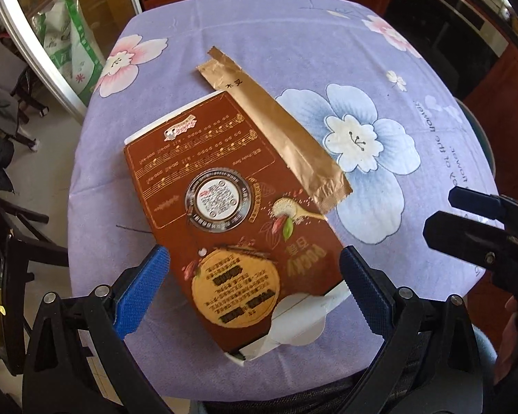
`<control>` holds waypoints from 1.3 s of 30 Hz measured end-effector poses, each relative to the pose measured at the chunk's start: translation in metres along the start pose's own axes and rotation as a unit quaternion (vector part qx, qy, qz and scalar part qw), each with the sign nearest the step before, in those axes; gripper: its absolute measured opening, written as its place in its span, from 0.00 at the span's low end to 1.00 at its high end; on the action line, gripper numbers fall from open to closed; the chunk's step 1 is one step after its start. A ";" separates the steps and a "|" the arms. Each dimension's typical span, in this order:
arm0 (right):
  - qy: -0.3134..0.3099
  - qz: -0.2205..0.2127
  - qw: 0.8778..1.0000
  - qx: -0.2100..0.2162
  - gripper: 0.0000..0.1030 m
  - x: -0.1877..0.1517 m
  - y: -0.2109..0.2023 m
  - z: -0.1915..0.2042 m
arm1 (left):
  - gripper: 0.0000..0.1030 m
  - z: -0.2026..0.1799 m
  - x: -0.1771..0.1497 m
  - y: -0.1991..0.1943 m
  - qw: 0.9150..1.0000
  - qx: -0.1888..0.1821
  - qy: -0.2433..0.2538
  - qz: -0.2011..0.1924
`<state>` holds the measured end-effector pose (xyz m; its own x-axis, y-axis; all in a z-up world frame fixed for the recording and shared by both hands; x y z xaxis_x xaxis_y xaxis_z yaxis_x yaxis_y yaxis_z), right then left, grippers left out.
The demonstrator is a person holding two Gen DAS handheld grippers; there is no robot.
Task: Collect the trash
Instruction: 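Move both tools back over the table toward the brown box and wrapper, then grasp the brown box edge with the left tool while the right tool grasps the tan wrapper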
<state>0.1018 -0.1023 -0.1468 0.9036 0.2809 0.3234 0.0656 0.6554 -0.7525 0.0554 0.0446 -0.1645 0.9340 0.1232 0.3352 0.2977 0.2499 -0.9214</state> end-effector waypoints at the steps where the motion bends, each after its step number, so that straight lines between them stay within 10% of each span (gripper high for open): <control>1: -0.004 0.001 1.000 -0.002 0.89 -0.001 0.000 0.000 | 0.96 0.005 -0.006 -0.002 1.000 -0.002 0.001 0.000; 18: -0.039 0.008 0.999 0.001 0.89 0.006 0.032 0.029 | 0.96 0.024 -0.042 0.018 1.000 -0.006 -0.016 -0.013; 29: -0.067 0.001 0.997 -0.047 0.52 0.051 0.056 0.026 | 0.95 0.078 -0.009 0.038 0.997 0.019 -0.058 -0.054; 34: -0.067 0.013 0.996 -0.055 0.51 0.060 0.073 0.025 | 0.93 0.071 0.010 0.043 0.996 0.015 -0.025 -0.082; 39: -0.078 0.025 0.994 -0.073 0.51 0.059 0.085 0.028 | 0.43 0.062 0.025 0.041 0.993 0.003 -0.001 -0.116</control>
<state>0.1484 -0.0106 -0.1756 0.8316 0.4228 0.3602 0.0932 0.5331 -0.8409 0.0788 0.1173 -0.1813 0.8404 0.0643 0.5381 0.5029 0.2776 -0.8186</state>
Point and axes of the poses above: each gripper's, at about its wrist camera, not at the fingertips, and y roughly the way its jaws point, z to its left, x to its top, the point moved 8 cm from there along y, roughly the way its jaws point, and after that the axes turned 14 degrees about x, right-handed, at the moved point
